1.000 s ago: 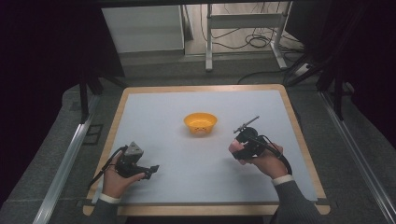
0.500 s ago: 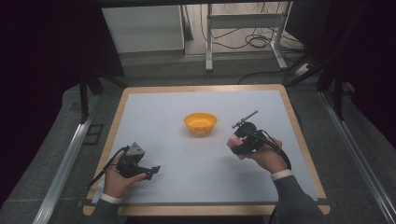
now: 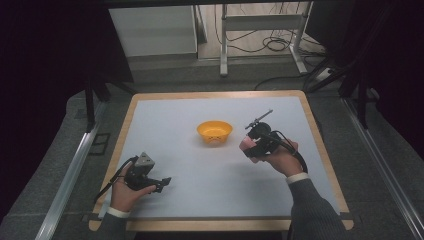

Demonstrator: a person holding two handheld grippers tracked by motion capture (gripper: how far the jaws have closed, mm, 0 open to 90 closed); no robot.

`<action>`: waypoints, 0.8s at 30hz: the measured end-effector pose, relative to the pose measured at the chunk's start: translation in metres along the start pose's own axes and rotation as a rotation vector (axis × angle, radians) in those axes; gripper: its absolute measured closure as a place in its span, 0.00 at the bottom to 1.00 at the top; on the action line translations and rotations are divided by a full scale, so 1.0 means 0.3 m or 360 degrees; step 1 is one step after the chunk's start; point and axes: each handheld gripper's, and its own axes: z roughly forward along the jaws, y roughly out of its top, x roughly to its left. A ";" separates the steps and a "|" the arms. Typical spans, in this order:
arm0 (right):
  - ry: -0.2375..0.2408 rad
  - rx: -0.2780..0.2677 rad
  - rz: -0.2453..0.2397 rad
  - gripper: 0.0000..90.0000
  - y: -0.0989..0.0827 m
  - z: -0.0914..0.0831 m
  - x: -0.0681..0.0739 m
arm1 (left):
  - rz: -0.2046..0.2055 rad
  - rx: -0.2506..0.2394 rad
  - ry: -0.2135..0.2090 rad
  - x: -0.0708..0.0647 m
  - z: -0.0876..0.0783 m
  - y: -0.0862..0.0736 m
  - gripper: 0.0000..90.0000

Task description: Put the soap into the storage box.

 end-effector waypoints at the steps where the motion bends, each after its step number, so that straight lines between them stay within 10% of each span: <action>1: 0.0000 0.0000 0.0000 0.66 0.000 0.000 0.000 | 0.0004 0.0001 0.0004 0.001 0.000 0.000 0.13; 24: 0.0024 -0.0021 -0.0074 0.66 0.079 0.023 -0.034 | -0.0001 0.0010 0.0002 -0.003 0.001 -0.001 0.13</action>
